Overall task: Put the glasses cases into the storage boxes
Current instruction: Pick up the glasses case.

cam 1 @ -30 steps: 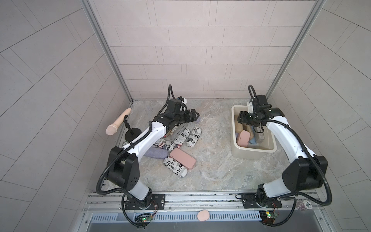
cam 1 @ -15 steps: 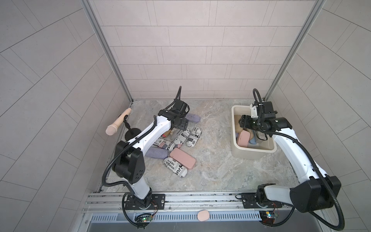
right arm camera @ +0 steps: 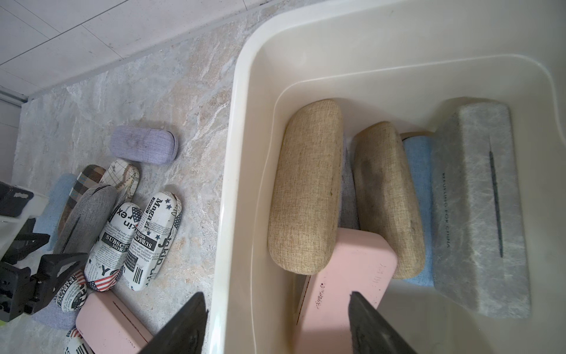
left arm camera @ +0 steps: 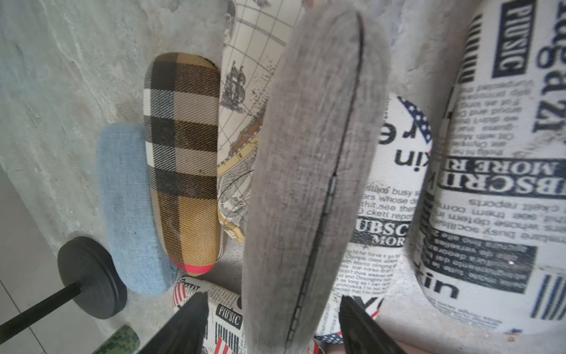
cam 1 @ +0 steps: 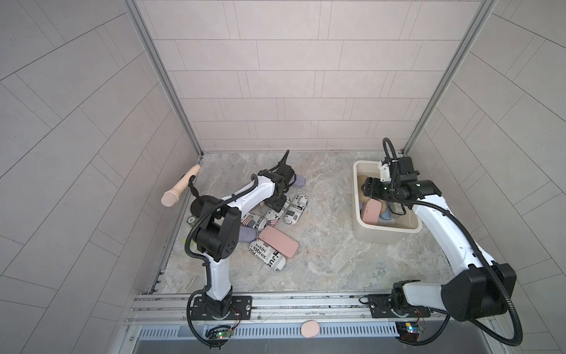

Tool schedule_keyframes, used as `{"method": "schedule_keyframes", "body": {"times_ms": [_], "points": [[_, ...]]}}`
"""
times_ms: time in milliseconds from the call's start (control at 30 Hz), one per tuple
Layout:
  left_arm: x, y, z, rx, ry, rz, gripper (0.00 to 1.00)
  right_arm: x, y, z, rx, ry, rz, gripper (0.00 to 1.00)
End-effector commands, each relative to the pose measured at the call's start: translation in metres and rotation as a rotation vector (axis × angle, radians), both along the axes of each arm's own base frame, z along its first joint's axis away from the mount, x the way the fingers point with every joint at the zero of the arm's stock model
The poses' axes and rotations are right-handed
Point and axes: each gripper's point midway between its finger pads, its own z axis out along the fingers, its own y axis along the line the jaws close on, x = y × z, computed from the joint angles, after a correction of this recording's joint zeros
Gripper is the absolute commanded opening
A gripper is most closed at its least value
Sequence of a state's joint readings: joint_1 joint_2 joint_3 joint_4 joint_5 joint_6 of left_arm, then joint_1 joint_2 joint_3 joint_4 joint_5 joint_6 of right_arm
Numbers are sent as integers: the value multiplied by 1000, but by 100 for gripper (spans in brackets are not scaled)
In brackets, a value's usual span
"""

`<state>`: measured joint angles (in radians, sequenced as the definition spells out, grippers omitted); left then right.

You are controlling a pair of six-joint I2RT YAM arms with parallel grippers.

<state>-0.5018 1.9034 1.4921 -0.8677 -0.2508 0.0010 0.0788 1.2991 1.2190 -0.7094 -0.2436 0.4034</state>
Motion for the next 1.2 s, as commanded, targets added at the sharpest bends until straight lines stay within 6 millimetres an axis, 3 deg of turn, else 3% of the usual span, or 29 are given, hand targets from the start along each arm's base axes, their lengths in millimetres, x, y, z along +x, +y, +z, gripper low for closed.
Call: {"method": "schedule_keyframes", "body": {"times_ms": [0,467,633,833,967,1067,1167], "points": [[-2,7,-9,49,14,-1,72,2,4,5,5,-17,16,74],[0,2,-21,32,38,19,47,2,7,11,24,-35,16,72],[2,-5,-10,-20,25,32,36,0,8,17,24,-46,24,71],[2,-30,41,-215,-68,18,31,-5,8,30,21,-69,29,71],[4,-60,92,-424,-156,-4,31,-6,12,41,28,-99,35,70],[4,-98,133,-658,-218,-52,30,-4,23,55,57,-134,53,71],[2,-139,166,-920,-267,-132,29,0,50,75,94,-202,112,76]]}}
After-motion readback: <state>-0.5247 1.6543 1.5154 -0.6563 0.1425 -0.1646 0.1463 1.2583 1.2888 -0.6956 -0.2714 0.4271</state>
